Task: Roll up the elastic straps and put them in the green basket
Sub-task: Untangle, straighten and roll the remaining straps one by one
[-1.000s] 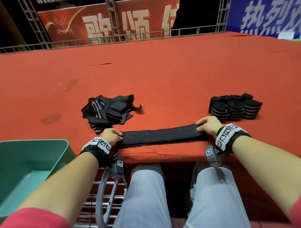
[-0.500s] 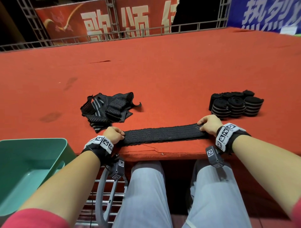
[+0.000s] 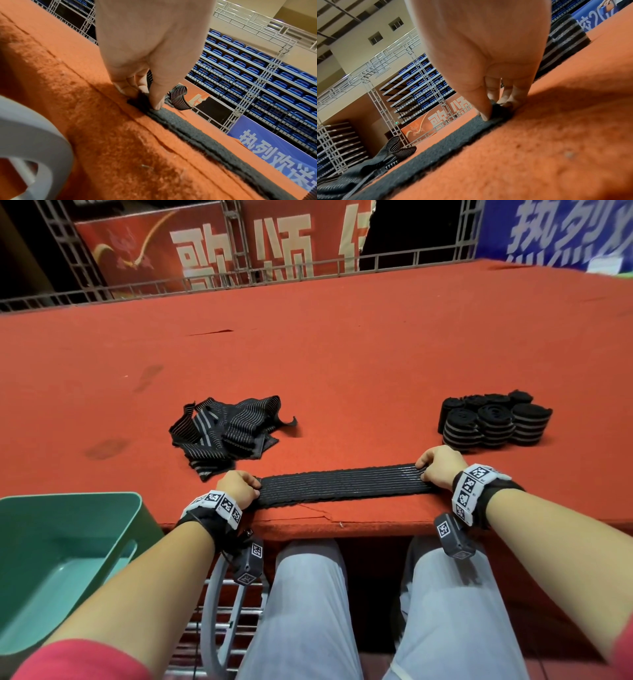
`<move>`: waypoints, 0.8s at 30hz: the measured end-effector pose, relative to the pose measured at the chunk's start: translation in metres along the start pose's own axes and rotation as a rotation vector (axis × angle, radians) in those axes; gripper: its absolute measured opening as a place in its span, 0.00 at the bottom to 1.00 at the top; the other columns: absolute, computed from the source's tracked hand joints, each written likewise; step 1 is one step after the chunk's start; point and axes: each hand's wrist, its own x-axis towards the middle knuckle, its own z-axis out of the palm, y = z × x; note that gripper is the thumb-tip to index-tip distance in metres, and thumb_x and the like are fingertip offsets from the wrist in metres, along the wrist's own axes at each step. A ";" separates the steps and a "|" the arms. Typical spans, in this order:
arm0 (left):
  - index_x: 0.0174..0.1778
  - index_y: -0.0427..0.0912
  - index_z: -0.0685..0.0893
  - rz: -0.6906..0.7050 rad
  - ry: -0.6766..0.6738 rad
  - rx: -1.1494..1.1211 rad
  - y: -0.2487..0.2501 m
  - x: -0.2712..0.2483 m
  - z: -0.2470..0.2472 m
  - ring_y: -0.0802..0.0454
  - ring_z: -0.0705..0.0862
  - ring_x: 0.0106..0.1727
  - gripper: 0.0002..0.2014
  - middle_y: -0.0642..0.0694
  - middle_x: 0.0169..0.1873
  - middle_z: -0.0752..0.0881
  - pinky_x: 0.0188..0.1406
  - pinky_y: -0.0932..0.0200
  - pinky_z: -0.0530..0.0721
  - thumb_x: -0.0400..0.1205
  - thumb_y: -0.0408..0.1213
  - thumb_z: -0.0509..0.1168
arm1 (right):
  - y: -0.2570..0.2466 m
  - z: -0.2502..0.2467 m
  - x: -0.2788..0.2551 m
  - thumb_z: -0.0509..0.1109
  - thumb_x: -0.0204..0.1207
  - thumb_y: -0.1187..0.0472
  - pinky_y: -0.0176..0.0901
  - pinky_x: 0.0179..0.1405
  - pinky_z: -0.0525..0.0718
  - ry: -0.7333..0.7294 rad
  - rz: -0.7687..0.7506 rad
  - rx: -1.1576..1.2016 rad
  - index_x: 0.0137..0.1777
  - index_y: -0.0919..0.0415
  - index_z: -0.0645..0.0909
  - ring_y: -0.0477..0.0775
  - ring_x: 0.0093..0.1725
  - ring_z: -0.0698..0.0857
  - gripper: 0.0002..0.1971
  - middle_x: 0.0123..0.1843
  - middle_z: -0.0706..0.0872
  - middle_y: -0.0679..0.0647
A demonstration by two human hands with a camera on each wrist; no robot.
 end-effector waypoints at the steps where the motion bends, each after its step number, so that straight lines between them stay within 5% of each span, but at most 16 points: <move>1: 0.47 0.42 0.90 0.000 0.006 0.007 0.000 -0.001 0.000 0.50 0.81 0.46 0.05 0.46 0.43 0.85 0.47 0.62 0.74 0.78 0.28 0.74 | 0.001 -0.001 0.000 0.78 0.69 0.72 0.38 0.50 0.78 -0.007 -0.005 0.000 0.39 0.51 0.86 0.53 0.50 0.85 0.13 0.47 0.88 0.53; 7: 0.46 0.42 0.87 0.000 -0.004 0.076 0.005 -0.001 0.000 0.51 0.80 0.46 0.06 0.46 0.44 0.84 0.45 0.64 0.73 0.79 0.26 0.72 | 0.000 -0.001 -0.001 0.78 0.70 0.72 0.38 0.48 0.78 -0.021 -0.012 -0.036 0.40 0.51 0.87 0.54 0.50 0.86 0.13 0.48 0.90 0.54; 13: 0.35 0.46 0.80 0.002 0.041 0.143 0.008 -0.006 0.002 0.43 0.86 0.53 0.11 0.45 0.46 0.87 0.50 0.59 0.78 0.77 0.27 0.71 | 0.001 -0.001 -0.002 0.77 0.70 0.71 0.37 0.46 0.76 -0.005 -0.008 -0.085 0.41 0.52 0.86 0.54 0.49 0.84 0.11 0.52 0.90 0.55; 15: 0.42 0.43 0.80 -0.005 0.068 0.171 0.011 -0.008 0.001 0.40 0.85 0.54 0.07 0.41 0.50 0.88 0.53 0.55 0.80 0.76 0.29 0.71 | 0.000 -0.001 -0.002 0.77 0.71 0.69 0.38 0.49 0.77 0.012 -0.009 -0.133 0.46 0.54 0.86 0.57 0.54 0.85 0.10 0.57 0.89 0.56; 19: 0.60 0.34 0.80 -0.058 0.069 0.210 0.010 -0.005 0.001 0.38 0.85 0.58 0.16 0.36 0.56 0.86 0.56 0.50 0.81 0.77 0.33 0.72 | -0.003 0.000 -0.002 0.75 0.73 0.65 0.44 0.60 0.80 0.008 0.002 -0.227 0.68 0.60 0.81 0.61 0.65 0.83 0.22 0.65 0.85 0.59; 24: 0.53 0.35 0.87 -0.078 -0.006 0.177 0.011 -0.003 -0.001 0.38 0.87 0.54 0.10 0.36 0.51 0.89 0.53 0.52 0.83 0.76 0.31 0.72 | -0.005 -0.001 0.001 0.74 0.71 0.62 0.44 0.44 0.85 -0.034 0.032 -0.241 0.52 0.65 0.86 0.61 0.48 0.88 0.11 0.50 0.90 0.61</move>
